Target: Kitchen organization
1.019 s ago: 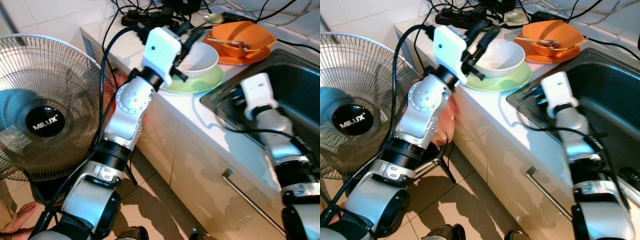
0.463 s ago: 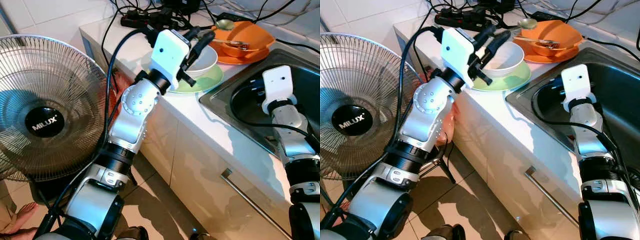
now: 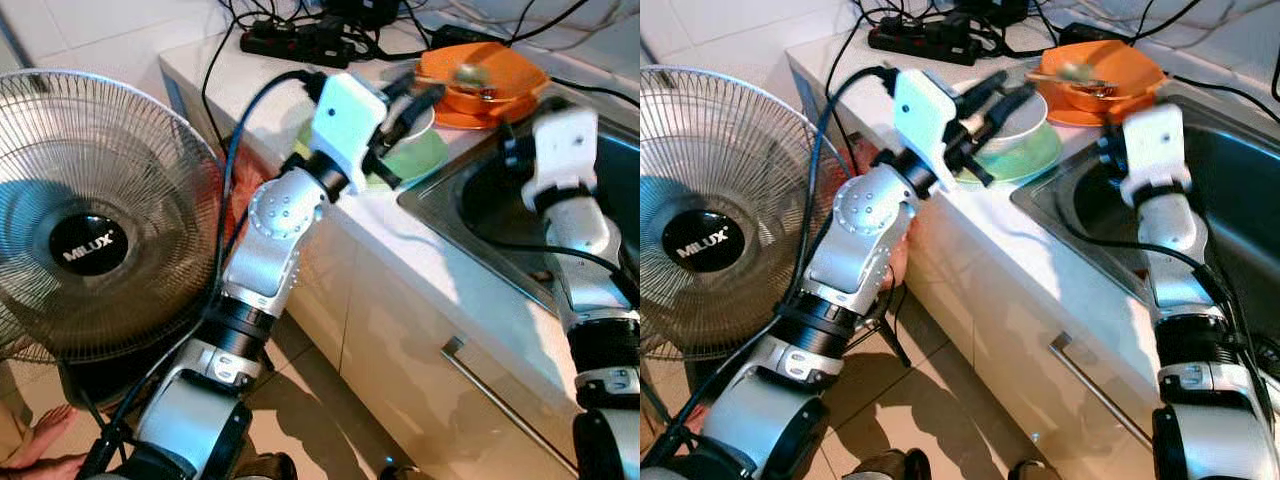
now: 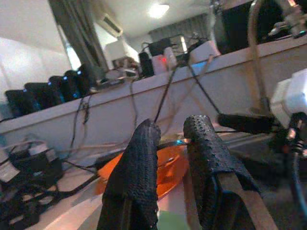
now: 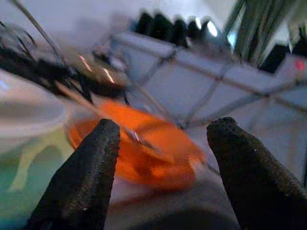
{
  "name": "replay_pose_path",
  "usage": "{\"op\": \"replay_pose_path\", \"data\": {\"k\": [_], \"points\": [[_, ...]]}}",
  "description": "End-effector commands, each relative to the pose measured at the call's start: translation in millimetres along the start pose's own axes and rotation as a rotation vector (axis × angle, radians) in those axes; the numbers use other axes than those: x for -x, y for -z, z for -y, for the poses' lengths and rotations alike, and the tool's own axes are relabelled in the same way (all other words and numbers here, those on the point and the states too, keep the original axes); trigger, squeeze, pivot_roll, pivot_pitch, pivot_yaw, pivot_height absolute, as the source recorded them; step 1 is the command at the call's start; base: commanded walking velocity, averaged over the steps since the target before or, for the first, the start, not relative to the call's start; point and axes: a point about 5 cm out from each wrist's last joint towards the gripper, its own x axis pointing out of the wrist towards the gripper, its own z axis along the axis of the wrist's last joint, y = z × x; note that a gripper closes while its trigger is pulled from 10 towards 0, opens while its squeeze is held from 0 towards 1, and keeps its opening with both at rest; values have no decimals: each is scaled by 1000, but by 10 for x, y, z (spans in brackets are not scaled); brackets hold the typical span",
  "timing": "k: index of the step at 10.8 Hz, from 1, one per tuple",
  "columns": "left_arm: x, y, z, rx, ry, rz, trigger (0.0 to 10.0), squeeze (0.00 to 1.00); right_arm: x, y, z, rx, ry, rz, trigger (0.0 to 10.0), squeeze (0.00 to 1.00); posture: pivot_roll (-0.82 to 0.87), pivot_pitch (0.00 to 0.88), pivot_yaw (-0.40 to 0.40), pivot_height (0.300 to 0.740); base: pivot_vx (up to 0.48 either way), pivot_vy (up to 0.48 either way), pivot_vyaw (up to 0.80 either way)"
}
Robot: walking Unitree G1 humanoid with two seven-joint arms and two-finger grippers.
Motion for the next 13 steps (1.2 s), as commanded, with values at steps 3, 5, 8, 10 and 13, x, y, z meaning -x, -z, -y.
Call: {"op": "replay_pose_path", "data": {"k": [3,5,8,10,13], "points": [[12,-21,57,31,51,3,10000,0,65,-105,-92,-69,-66,104,10000,0,-18,108,54,740,0,0,0],[19,-20,61,40,59,-1,10000,0,88,-128,-117,-84,-83,129,10000,0,-19,101,56,740,0,0,0],[29,-21,65,50,66,-5,10000,0,127,-158,-181,-104,-128,160,10000,0,-21,96,58,740,0,0,0],[27,-23,70,55,68,-6,10000,0,152,-194,-241,-122,-169,188,10000,0,-21,96,58,740,0,0,0],[24,-23,64,57,64,-9,10000,0,183,-232,-328,-136,-229,211,10000,0,-20,107,55,740,0,0,0]]}}
